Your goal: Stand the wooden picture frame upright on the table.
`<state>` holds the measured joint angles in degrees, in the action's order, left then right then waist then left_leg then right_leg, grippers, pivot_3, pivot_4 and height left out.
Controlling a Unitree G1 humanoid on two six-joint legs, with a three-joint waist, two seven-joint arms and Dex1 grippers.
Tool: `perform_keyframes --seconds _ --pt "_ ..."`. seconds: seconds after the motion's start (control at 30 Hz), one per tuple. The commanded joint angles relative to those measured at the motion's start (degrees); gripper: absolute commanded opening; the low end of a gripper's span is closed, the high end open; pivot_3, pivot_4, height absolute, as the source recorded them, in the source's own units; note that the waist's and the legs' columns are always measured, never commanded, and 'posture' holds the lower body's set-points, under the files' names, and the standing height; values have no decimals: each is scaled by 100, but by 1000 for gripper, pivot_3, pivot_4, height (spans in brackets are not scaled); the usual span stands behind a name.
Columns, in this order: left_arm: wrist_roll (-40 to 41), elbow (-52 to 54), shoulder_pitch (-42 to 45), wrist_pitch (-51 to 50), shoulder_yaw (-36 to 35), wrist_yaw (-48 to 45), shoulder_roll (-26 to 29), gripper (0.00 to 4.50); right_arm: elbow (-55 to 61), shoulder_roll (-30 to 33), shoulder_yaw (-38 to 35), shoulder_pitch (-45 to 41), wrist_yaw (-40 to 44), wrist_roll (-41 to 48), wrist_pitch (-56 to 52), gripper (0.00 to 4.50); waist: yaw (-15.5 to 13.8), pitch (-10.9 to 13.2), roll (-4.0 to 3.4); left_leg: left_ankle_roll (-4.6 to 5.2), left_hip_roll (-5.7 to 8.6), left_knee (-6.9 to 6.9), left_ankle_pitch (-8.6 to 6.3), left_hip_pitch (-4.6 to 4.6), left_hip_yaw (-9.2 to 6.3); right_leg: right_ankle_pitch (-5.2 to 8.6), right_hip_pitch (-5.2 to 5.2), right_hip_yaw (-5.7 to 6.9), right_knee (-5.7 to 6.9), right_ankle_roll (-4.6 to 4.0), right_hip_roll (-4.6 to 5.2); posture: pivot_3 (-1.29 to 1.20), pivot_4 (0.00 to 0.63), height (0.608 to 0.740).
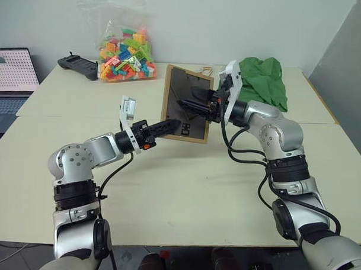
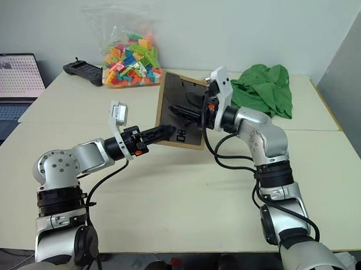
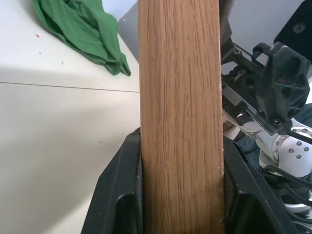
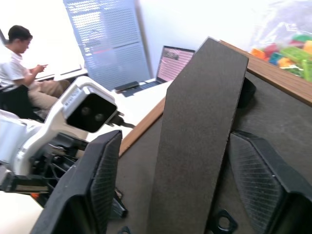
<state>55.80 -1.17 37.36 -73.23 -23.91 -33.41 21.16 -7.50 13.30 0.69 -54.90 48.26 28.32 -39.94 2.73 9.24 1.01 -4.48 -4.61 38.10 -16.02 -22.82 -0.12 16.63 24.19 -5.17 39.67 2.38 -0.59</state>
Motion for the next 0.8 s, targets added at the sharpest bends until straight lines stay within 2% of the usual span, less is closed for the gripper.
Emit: perform_keyframes --seconds 0.03,0.17,0.23,0.33,0.47,0.57,0.6,0.7,0.77,0.8 --pt "344 328 -67 20 -161 73 60 1278 920 255 -171 235 344 762 -652 3384 -4 0 0 0 0 0 0 0 0 0 0 0 -2 0 0 0 150 740" --pt "522 399 -198 -23 -248 186 68 1278 1229 624 -584 569 200 1212 -1205 3384 0 0 0 11 1 0 -6 1 -2 0 -2 2 -2 0 0 0 150 740" --pt "649 397 -226 -55 -301 320 34 1278 1294 849 -712 749 69 1095 -1082 3384 -11 0 0 18 1 0 -10 1 -4 0 -2 3 -2 0 0 0 150 740" --pt "937 364 -271 -230 -391 532 -16 1278 1074 1339 -378 1139 -56 -288 826 3384 -19 0 1 21 2 0 -11 -1 -4 0 -5 3 -11 0 0 0 150 740" --pt "1340 238 -246 -473 -521 888 -83 1278 156 1829 236 1430 -459 -2272 4245 3384 -1 2 4 21 4 -2 -12 0 3 0 -4 -3 -16 2 0 0 150 740" --pt "1782 31 -153 -703 -622 1290 -166 1278 -924 2128 774 1262 -1492 -3901 6930 3384 28 2 4 16 3 -4 -9 2 7 0 -4 -8 -16 2 0 0 150 740" --pt "1920 10 -150 -751 -622 1424 -198 1278 -1280 2159 919 1155 -1703 -4223 7649 3566 42 3 5 7 3 -3 -4 3 9 0 -4 -9 -15 2 0 0 150 740" --pt "2309 22 -220 -864 -562 1785 -266 1278 -2155 2153 1208 767 -2546 -5114 9104 4087 70 4 8 -3 2 -4 1 9 17 0 -3 -20 -13 2 0 0 150 740" --pt "2568 119 -320 -887 -514 1976 -288 1278 -2502 2167 1303 506 -3487 -5953 9638 4457 74 4 8 -5 0 -5 3 12 20 0 -3 -23 -11 2 0 0 150 740" --pt "2688 138 -356 -876 -508 2083 -303 1278 -2631 2162 1348 404 -3787 -6222 9819 4457 73 4 8 -6 -1 -6 3 12 20 0 -2 -24 -10 2 0 0 150 740"
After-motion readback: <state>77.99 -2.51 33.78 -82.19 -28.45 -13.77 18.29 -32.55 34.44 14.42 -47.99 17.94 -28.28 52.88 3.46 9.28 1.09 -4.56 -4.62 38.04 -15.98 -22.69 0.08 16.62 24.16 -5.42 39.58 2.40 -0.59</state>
